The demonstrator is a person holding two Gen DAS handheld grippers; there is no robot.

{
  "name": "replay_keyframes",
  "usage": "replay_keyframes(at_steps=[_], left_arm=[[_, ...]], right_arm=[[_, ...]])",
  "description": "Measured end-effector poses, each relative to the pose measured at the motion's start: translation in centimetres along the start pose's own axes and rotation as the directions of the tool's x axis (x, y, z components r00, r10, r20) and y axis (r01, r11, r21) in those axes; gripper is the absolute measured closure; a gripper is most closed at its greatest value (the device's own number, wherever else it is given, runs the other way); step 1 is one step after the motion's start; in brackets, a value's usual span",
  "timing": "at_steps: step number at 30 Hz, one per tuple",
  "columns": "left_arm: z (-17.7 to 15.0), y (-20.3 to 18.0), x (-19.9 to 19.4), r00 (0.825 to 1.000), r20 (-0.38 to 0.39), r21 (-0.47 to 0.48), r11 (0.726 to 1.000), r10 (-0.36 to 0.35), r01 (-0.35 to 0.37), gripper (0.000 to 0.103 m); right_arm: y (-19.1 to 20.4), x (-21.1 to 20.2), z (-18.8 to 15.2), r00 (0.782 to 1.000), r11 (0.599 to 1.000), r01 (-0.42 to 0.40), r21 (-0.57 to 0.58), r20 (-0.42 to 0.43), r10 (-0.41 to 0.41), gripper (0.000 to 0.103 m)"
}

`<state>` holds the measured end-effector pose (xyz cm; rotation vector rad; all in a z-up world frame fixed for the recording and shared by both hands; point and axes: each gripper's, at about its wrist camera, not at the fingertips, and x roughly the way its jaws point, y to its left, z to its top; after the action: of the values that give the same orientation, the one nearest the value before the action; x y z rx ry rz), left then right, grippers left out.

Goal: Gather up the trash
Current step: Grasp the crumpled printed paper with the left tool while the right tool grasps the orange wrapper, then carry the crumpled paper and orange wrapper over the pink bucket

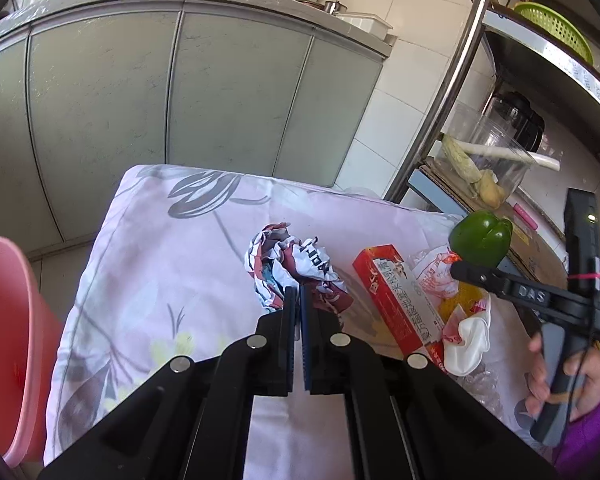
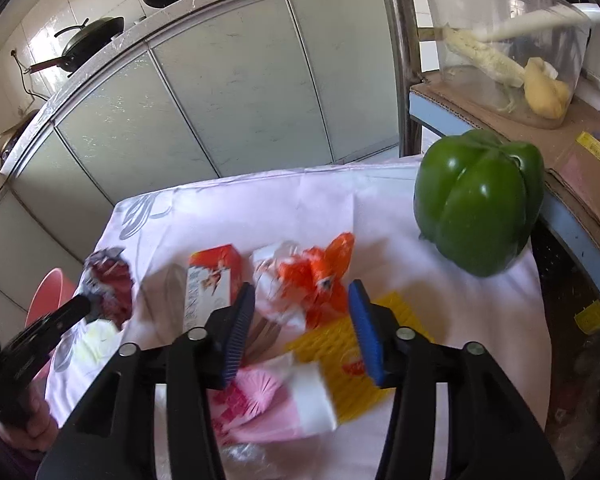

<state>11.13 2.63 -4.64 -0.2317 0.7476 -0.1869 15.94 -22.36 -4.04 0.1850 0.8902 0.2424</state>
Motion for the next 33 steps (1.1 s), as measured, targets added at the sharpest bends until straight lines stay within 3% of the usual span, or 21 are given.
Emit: replay_keyframes(at_steps=[8,13,16,21,33], left_arm=[[-0.7,0.9,-0.3,1.000,-0.018,-0.037,0.999,-0.009,0.009,0.101],[-0.8,0.8,-1.1,1.000,-0.004,-0.036,0.999,-0.013,0.013,0.101],[-0.8,0.7,-1.8,1.000,0.009,-0.033,0.999,-0.011,0.012,0.101],[-1.0,0.7,-3.5,0.999,0.034,-0.031,1.000,-0.004,0.005,0.101],[-1.5,1.9,-8.6,0.993,0.114,-0.062,0.997,0.045,-0.038,0.101]], right_arm=[[-1.3,1.8,0.3,0.996,0.996,-0.071,0.046,-0.053,0.073,0.051],[-0.5,1.1,-0.3,0.995,0.996,-0.087,0.016,-0.039,0.087,0.067],[-0.2,0.4,-0.7,0.996,0.996,-0.082,0.015,-0.019,0.083,0.073],[0.4,-2.0,-0.5,0.996,0.998,-0.070,-0.001,0.050,0.070,0.073],[5.6,-7.7,-1.1,0.977,0.985,-0.149,-0.083,0.140,0.159,0.073]])
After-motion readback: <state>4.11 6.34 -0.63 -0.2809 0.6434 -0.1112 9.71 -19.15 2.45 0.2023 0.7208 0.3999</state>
